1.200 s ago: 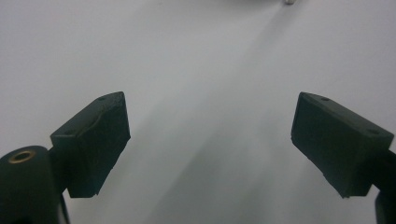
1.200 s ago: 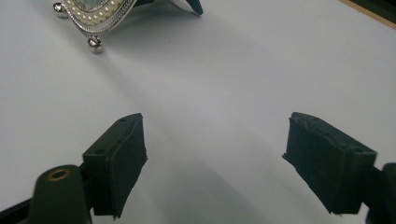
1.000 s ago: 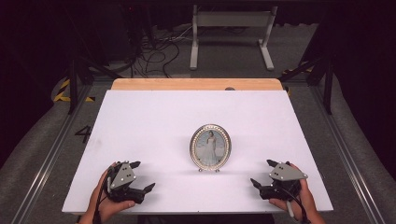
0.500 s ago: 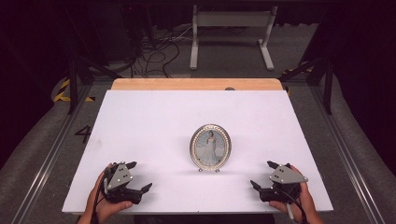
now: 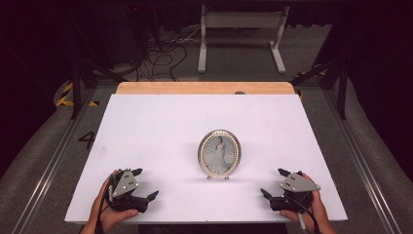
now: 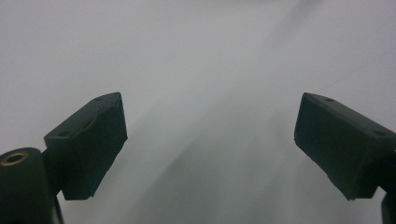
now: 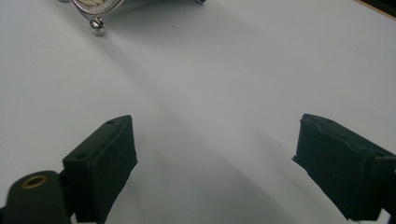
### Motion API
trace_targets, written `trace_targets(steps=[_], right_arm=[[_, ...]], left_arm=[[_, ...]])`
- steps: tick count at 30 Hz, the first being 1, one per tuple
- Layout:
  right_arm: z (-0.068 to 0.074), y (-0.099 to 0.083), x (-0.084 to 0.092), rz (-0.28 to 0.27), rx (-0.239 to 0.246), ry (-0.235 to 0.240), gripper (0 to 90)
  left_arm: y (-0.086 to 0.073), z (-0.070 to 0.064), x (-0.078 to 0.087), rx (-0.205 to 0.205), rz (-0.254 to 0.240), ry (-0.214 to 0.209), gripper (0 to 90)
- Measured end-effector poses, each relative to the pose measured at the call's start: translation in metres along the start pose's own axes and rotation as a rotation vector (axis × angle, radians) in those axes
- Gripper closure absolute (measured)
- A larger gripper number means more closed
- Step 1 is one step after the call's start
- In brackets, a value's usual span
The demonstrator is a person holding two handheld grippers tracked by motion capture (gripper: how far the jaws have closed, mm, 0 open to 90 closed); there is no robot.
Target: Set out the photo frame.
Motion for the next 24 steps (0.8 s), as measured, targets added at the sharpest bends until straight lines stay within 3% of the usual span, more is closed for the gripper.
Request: trace_targets(steps=[4, 20, 24], right_arm=[[0.0006, 0.0016, 0.0004, -0.007, -0.014, 0.004, 12.9], [-0.0029, 0.0034, 0.0048, -0.019, 0.002, -0.022, 12.9], [-0.0067, 0.0013, 0.0048, -0.019, -0.017, -0.031, 13.0]], left_arm=[[-0.0005, -0.0008, -0.0007, -0.005, 0.005, -0.005, 10.2], [-0.0019, 0.0055, -0.0036, -0.001, 0.016, 0.006, 9.5], [-0.0011, 0.0060, -0.0044, -0.001, 0.018, 0.000, 9.1]])
Point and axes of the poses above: each handheld gripper's, and its own axes: x roughly backward along the jaws, y roughly out of its top, z roughly to its left, the point moved 8 cm from there along -x, roughly forward along the jaws, and after that the axes turned 2 degrees about -x, right-handed, at the moved point
